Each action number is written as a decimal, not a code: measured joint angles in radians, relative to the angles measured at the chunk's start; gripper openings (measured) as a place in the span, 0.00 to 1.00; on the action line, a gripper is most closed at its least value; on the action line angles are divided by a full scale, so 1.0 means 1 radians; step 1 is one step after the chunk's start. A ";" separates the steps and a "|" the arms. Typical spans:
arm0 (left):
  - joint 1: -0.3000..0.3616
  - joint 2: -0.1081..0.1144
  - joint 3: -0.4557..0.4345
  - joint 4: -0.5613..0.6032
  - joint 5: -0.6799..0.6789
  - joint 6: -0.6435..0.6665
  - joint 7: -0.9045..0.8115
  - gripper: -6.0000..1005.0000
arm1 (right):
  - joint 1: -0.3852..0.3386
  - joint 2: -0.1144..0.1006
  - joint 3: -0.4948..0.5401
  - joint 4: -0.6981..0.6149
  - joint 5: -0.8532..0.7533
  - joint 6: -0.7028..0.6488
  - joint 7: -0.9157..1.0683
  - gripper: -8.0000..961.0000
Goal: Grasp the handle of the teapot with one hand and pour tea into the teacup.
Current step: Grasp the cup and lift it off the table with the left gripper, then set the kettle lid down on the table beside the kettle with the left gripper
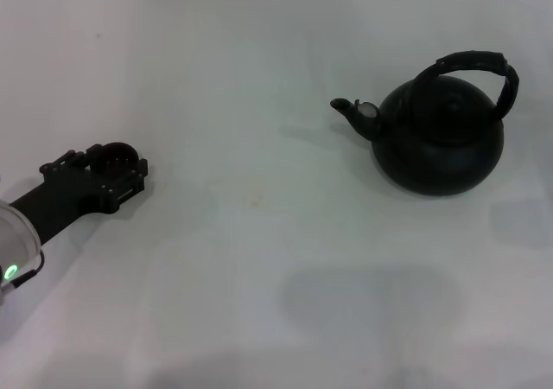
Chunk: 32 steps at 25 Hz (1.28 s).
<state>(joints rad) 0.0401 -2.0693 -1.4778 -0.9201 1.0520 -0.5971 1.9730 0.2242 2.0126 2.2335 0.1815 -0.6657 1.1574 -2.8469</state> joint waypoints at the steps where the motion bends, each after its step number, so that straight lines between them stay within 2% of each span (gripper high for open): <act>1: -0.001 0.000 0.000 0.000 0.005 -0.002 -0.001 0.80 | 0.000 0.000 0.000 0.000 0.000 0.000 0.000 0.58; 8: -0.017 0.000 -0.001 0.009 0.021 -0.005 -0.011 0.71 | 0.002 0.000 0.000 -0.001 0.000 0.001 0.000 0.58; 17: -0.025 0.000 0.001 -0.009 0.041 -0.042 -0.010 0.71 | 0.003 0.000 0.000 0.001 0.001 0.003 0.000 0.58; 24: -0.037 0.003 -0.002 -0.104 0.140 -0.100 -0.020 0.71 | 0.006 0.000 0.000 0.001 0.002 -0.001 0.000 0.57; 26: -0.062 0.003 -0.002 -0.109 0.166 -0.114 -0.053 0.71 | 0.006 0.000 0.000 0.000 0.001 -0.001 0.000 0.57; 32: -0.210 0.018 -0.043 -0.022 0.307 -0.222 -0.233 0.70 | 0.006 0.000 0.000 -0.005 -0.003 0.000 0.000 0.57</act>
<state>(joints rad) -0.1704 -2.0511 -1.5209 -0.9425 1.3587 -0.8192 1.7402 0.2301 2.0126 2.2334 0.1769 -0.6689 1.1574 -2.8470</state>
